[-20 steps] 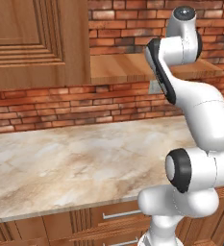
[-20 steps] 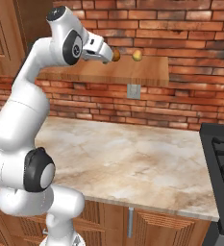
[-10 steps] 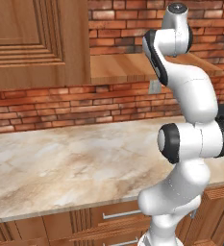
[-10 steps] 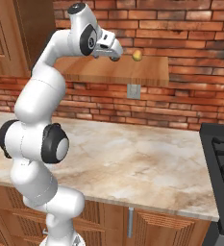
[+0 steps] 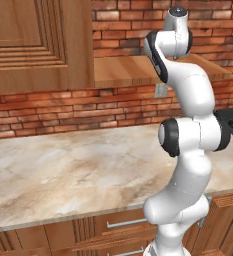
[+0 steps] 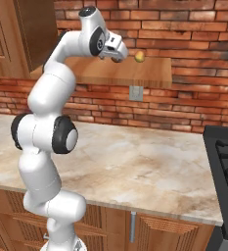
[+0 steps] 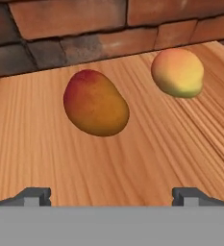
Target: Pick the mangos from the cabinet and place them in one bowl. Pick the bell pepper from the sink and place it in the other bowl.
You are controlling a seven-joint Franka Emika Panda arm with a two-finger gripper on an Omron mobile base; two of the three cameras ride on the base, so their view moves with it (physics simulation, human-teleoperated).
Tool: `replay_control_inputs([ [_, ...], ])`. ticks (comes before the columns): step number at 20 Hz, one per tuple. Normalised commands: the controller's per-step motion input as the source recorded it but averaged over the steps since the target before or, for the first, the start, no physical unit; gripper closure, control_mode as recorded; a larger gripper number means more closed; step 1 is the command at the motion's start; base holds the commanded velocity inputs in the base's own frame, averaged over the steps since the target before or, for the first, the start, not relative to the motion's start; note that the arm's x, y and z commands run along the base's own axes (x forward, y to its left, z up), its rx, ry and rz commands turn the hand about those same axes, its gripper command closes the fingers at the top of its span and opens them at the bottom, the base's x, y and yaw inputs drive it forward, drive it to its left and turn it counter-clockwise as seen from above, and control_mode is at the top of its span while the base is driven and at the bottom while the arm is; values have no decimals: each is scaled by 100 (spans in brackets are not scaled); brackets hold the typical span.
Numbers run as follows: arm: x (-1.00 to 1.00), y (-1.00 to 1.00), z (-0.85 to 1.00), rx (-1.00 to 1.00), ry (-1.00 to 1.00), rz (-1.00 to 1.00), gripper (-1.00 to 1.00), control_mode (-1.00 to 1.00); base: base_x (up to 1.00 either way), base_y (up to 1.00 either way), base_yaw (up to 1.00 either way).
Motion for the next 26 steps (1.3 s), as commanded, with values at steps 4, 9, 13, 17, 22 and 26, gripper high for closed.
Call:
replay_control_inputs([
  [4, 47, -5, -6, 0, 0, 0, -100, -100, 0, 0, 0],
  [9, 52, -7, 0, 1, -3, 3, -100, -100, 0, 0, 0],
  [13, 54, -13, -3, 3, 0, 4, -100, -100, 0, 0, 0],
  [17, 48, -23, -1, 4, 0, 5, -100, -100, 0, 0, 0],
  [22, 18, -6, -1, 0, 0, 3, 100, -100, 0, 0, 0],
  [26, -15, 6, -12, 0, 3, -3, 100, -100, 0, 0, 0],
])
